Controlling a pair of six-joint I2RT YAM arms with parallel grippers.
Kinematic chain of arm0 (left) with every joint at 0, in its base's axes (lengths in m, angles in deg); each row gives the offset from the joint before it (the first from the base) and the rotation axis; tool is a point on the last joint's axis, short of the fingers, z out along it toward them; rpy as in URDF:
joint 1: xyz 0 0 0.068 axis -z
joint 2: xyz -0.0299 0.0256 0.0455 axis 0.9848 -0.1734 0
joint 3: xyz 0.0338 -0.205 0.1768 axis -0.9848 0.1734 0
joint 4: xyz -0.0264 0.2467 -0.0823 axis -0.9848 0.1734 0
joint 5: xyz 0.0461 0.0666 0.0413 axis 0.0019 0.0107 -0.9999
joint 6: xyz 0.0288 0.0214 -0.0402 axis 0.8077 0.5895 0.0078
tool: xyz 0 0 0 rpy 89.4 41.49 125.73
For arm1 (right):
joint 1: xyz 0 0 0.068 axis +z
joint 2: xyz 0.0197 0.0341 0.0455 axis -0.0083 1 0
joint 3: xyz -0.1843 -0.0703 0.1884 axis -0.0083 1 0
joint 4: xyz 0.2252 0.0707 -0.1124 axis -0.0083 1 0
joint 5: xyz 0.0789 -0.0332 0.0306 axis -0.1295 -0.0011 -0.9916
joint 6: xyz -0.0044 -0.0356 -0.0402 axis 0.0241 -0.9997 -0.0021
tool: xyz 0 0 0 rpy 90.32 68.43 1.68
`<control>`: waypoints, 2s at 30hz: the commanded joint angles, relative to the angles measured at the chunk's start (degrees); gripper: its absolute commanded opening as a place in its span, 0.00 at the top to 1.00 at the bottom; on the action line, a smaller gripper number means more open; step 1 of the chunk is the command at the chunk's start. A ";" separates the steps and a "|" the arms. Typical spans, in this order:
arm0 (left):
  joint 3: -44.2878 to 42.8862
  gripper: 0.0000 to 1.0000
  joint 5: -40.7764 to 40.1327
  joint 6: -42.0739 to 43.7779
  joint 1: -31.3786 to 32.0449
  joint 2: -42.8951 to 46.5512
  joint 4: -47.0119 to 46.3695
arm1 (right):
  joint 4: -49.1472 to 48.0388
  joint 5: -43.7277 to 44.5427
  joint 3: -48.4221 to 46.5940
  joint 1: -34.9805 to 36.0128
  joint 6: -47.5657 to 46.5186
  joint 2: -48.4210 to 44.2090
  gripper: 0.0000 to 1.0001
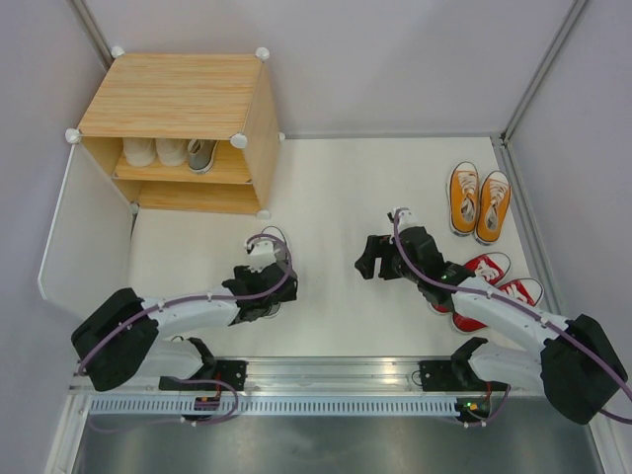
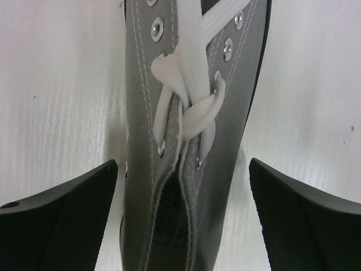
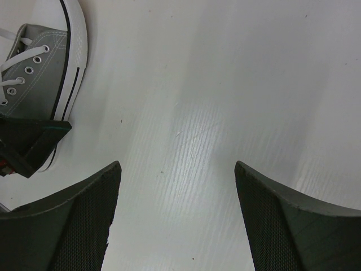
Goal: Place and organize the shoes in the shoe cabinet
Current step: Adjust the shoe at the center of the board, then pick up the shoe from the center of the board.
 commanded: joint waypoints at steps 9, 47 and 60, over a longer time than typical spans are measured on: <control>2.05 0.22 0.58 -2.24 0.50 -5.97 -6.57 | -2.92 0.03 -0.64 -0.24 -0.27 0.83 0.15; -14.63 0.98 7.34 21.73 -22.96 25.87 12.94 | -3.28 -1.90 -0.64 -0.15 -0.10 0.40 0.17; -26.67 0.98 16.13 35.28 -33.24 17.08 6.97 | -3.01 -1.46 -0.55 -0.15 -0.19 -0.75 0.17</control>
